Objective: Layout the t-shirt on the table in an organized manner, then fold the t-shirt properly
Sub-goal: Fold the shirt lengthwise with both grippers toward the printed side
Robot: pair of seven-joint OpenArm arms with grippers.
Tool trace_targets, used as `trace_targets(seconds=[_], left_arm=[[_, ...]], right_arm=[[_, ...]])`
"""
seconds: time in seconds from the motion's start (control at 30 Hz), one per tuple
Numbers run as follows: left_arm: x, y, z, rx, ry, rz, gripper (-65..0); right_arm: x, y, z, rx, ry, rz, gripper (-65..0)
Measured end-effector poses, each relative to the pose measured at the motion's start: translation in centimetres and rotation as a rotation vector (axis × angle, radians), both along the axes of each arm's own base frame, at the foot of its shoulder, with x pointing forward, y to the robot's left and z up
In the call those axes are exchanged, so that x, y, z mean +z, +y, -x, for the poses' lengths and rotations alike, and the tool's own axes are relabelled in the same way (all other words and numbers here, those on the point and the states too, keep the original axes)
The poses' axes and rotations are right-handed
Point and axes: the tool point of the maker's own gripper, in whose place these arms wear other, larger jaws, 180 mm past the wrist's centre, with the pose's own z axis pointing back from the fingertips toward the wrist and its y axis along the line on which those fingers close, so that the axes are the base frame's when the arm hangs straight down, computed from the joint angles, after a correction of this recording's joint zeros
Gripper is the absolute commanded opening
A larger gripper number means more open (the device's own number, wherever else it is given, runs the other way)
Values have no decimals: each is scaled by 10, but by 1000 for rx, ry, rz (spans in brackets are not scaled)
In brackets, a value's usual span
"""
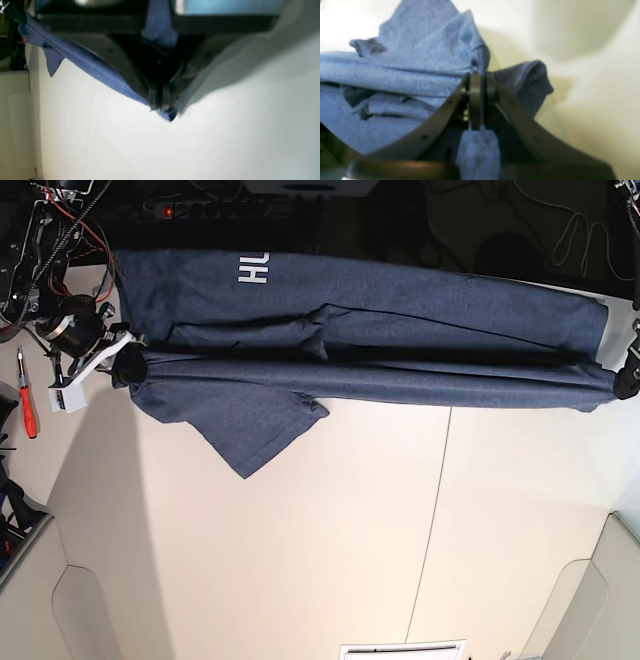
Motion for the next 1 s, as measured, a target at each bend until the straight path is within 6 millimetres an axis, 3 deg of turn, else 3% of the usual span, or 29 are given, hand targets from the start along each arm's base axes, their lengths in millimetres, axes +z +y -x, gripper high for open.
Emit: trace_targets(seconds=[0.47,0.57,0.63,0.67,0.87,1.0], left_arm=[[-15,-8,11,-58,99,-1,-650],[-15,-8,12,-58,103,-3,-494],[-15,-7,12,-58,105,-7,-451],[-14,-7,12,-56,100,-7,-451],[-3,3,3,-4,24,-26,-451],[2,3,0,9,-8,-7,-451]], right_arm=[[-12,2,23,3,70,-15,-650],[-13,1,23,4,72,-9,-650],[-14,-1,24,2,77,-1,-480],[-14,-1,24,1,78,1,-428],[-6,-1,11,-9,35,-7,-412],[20,2,-17,-4,-59,-16,-412]])
